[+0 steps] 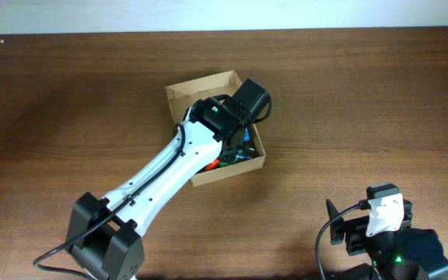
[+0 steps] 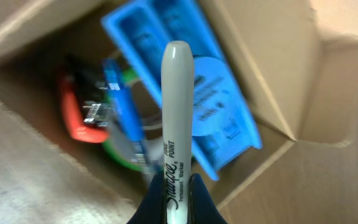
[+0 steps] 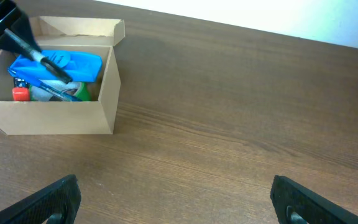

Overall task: Pack container
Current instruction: 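Carry the black marker into the box and release it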

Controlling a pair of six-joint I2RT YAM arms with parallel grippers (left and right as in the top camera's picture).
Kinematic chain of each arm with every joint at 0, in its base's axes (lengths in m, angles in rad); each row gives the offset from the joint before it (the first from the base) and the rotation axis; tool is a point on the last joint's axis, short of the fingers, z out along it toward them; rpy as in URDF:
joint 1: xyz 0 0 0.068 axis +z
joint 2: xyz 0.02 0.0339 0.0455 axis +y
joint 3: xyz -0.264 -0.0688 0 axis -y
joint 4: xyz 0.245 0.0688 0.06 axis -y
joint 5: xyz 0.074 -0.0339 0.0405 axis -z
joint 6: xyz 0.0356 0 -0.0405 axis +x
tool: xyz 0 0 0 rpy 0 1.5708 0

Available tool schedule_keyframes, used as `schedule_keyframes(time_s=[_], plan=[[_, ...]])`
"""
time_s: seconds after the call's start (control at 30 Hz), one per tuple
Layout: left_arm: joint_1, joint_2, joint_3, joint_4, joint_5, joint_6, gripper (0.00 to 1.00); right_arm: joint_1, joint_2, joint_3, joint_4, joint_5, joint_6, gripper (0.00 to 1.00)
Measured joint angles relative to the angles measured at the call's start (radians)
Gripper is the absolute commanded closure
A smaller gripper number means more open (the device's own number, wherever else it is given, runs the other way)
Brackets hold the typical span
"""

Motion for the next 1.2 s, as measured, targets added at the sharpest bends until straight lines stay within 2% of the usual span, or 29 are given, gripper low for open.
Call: schedule_keyframes(time_s=[0.23, 0.57, 0.73, 1.2], plan=[[-0.017, 0.0, 0.0, -0.067, -0.006, -0.082, 0.98, 0.0, 0.0, 0.0, 0.0, 0.0, 0.0, 0.01], [-0.018, 0.018, 0.0, -0.068, -0.038, -0.099, 0.98, 0.0, 0.0, 0.0, 0.0, 0.0, 0.0, 0.01], [-0.018, 0.082, 0.0, -0.054, -0.04, -0.101, 0.98, 0.0, 0.0, 0.0, 0.0, 0.0, 0.0, 0.01], [-0.005, 0.124, 0.0, 0.037, -0.044, -0.105, 0.98, 0.0, 0.0, 0.0, 0.0, 0.0, 0.0, 0.01]])
